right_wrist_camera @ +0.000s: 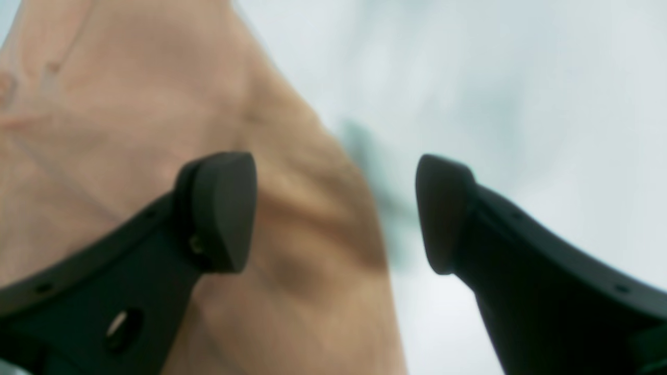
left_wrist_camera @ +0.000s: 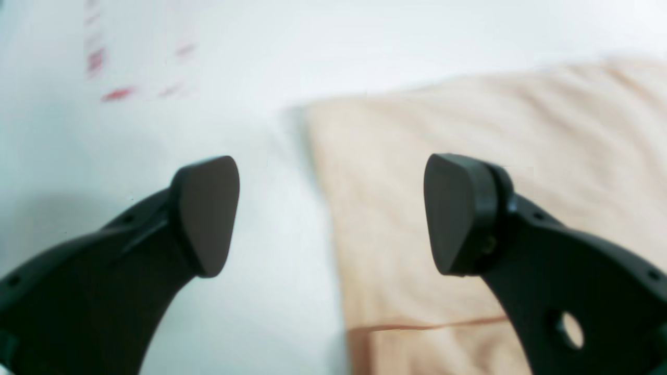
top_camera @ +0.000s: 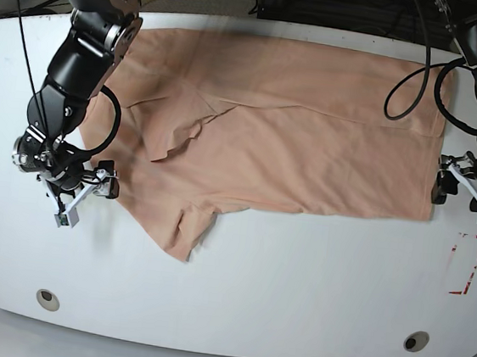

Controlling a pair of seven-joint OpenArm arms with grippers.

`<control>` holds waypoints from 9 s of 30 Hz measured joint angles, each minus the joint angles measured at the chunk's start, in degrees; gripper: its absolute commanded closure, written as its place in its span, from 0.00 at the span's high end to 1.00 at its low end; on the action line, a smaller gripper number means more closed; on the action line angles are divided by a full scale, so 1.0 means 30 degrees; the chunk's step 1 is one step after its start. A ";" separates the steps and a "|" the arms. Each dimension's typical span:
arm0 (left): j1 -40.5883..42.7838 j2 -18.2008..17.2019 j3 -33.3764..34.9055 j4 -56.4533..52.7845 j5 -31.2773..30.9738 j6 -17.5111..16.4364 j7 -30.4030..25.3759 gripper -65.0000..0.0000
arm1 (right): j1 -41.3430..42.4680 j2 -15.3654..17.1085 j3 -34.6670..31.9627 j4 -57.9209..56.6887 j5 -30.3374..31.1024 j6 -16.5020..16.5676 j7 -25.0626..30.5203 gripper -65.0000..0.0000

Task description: Fold the T-shirt properly

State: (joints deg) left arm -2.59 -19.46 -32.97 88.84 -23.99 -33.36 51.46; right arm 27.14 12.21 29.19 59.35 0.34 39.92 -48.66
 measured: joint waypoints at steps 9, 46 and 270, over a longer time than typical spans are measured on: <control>-0.0430 -0.0029 -0.0568 -0.0546 0.1384 0.0117 -0.0073 0.80 | 0.1836 0.0590 0.0015 -0.6666 -0.0262 -0.0073 0.4422 0.70; -0.6346 0.0204 0.2229 -1.2866 0.3147 0.0219 -0.3592 0.59 | 0.1625 -0.0335 0.0000 -0.7089 -0.0131 0.0007 0.4860 0.00; 0.0641 -0.0306 0.0503 0.0393 0.3993 -0.1552 -0.2958 0.00 | -0.5617 -0.2484 -0.3519 0.8684 -0.2149 -0.0197 -0.0153 0.63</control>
State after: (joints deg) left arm -0.67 -20.38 -31.46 90.02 -12.01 -38.02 42.59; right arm 10.28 4.75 18.63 85.41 -6.11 39.33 -49.12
